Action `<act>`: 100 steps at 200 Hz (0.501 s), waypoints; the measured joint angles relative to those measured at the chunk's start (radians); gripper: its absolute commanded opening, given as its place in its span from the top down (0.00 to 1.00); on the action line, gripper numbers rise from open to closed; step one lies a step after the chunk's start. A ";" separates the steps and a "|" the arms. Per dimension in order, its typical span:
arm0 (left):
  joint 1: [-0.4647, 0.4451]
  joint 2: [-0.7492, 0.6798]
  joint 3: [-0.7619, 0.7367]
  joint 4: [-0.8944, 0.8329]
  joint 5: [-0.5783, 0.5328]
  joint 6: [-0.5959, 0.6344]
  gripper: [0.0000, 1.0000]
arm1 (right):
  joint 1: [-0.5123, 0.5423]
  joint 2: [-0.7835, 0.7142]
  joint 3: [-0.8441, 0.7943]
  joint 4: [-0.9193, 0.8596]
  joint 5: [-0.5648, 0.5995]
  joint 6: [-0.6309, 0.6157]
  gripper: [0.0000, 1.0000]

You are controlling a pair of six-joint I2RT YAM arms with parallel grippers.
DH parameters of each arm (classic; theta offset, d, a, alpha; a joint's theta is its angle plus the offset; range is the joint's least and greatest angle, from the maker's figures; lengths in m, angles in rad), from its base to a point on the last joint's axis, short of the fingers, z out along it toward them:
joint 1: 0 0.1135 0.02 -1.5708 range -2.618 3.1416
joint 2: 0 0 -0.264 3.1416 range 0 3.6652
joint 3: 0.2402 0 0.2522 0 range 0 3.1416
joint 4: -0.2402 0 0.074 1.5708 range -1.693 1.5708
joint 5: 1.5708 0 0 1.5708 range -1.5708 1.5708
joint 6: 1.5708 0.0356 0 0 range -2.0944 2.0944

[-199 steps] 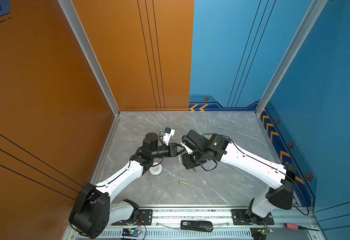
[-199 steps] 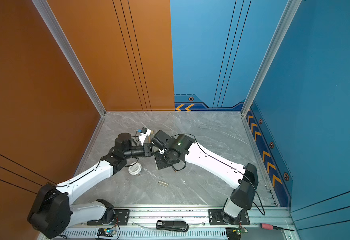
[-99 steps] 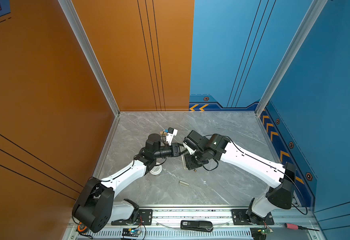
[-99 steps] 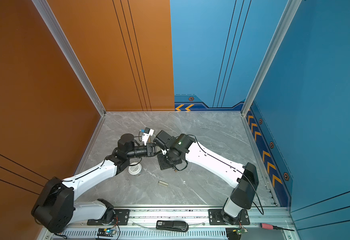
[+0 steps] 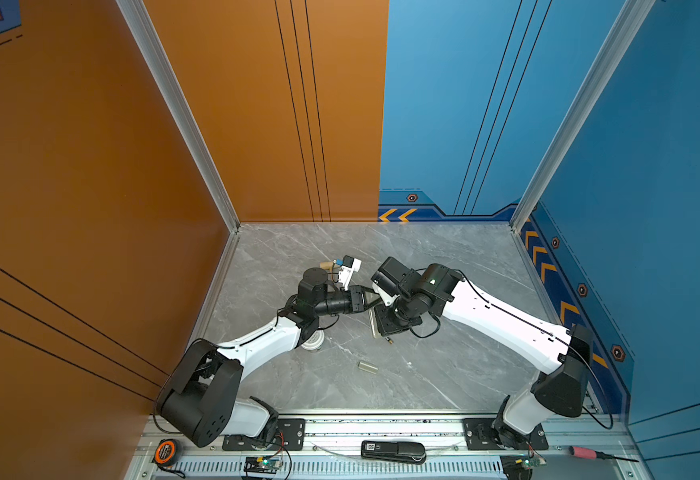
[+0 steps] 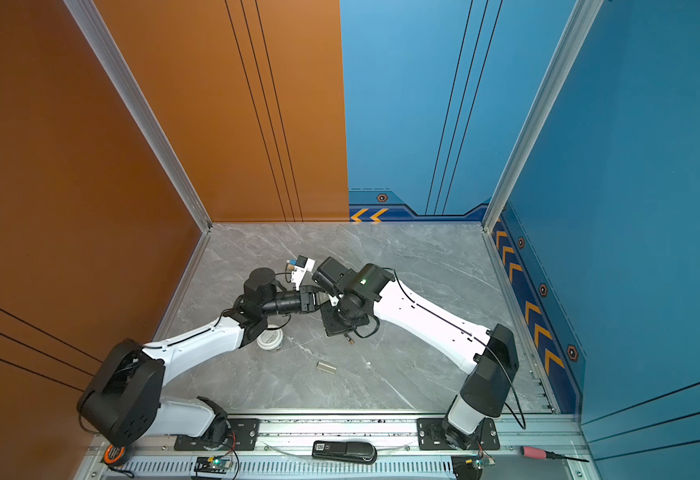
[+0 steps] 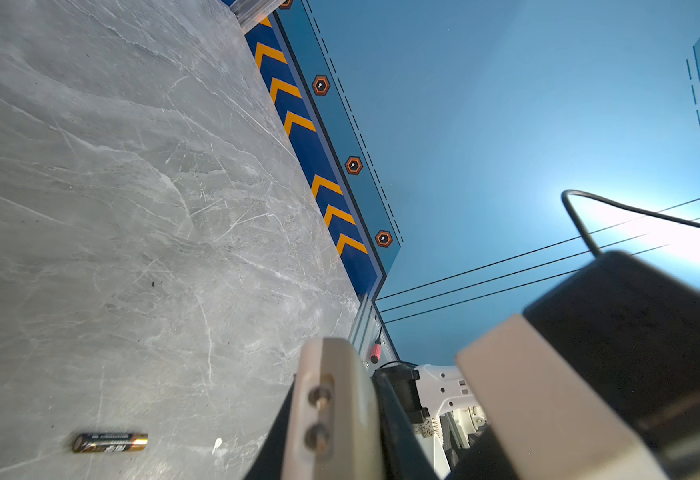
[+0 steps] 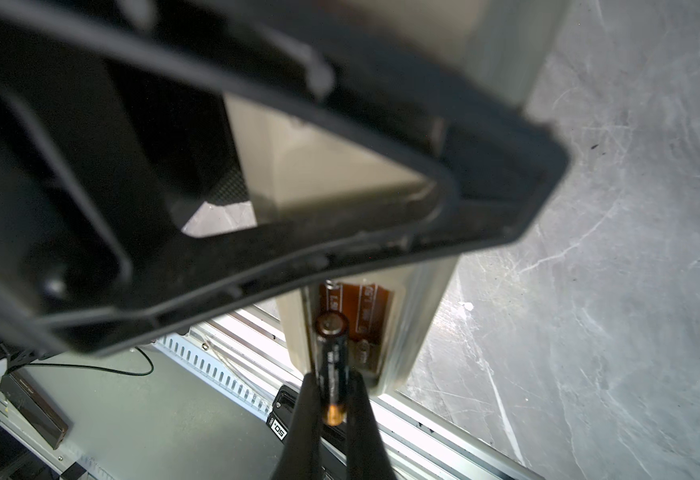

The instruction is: Load the batteries into the remote control

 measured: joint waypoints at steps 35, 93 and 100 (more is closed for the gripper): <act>-0.005 0.025 0.000 0.022 0.037 -0.020 1.00 | -0.001 0.000 -0.001 -0.002 0.001 0.000 1.00; -0.005 0.113 0.017 0.127 0.093 -0.082 1.00 | -0.020 0.000 -0.016 -0.008 0.000 0.000 0.99; -0.006 0.121 0.019 0.135 0.095 -0.089 1.00 | -0.021 0.000 -0.018 -0.008 -0.001 0.000 0.98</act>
